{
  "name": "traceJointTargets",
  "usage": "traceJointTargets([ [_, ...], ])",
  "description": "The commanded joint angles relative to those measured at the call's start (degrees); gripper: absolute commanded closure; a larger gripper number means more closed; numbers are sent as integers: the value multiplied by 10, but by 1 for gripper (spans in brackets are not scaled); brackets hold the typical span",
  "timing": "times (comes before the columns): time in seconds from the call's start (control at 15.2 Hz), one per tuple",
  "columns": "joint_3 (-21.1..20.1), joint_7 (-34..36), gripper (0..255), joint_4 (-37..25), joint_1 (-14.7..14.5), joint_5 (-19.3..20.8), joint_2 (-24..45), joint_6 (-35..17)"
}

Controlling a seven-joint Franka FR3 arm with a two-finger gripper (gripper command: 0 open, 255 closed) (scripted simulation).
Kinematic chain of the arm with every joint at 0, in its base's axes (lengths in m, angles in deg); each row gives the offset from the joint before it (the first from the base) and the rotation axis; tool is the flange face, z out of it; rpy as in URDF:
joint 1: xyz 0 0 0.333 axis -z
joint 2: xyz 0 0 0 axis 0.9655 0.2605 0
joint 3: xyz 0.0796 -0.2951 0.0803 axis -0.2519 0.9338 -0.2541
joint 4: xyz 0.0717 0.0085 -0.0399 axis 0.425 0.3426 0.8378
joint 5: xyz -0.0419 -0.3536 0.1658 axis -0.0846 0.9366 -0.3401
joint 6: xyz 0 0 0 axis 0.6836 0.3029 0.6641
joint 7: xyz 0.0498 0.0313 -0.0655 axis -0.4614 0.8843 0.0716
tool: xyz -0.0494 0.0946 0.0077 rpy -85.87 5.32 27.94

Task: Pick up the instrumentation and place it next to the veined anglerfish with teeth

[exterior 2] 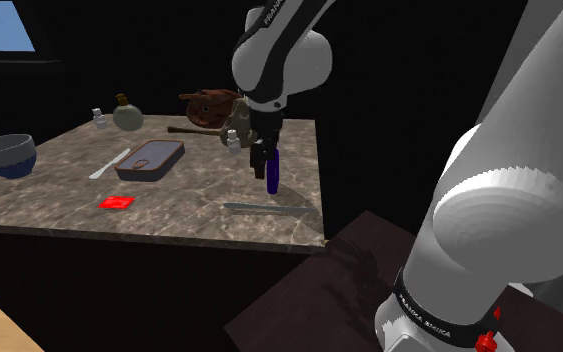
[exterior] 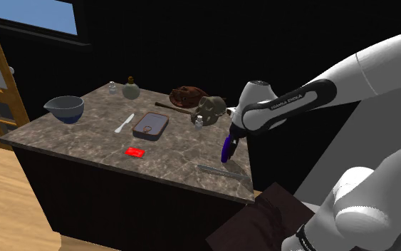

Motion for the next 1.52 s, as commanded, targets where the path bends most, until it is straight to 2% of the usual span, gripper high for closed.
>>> traceJointTargets([
  [0.0, 12, -49, 0, -4, -12, -19, 47, -38],
  [0.26, 17, -156, 0, -21, -31, -85, 144, -104],
  [0.73, 4, -188, 0, -25, -27, -130, 208, -162],
  [1.32, 2, -191, 0, -26, -26, -134, 214, -167],
  [1.39, 2, -191, 255, -26, -26, -134, 214, -167],
  [1.45, 2, -191, 255, -26, -26, -134, 214, -167],
])
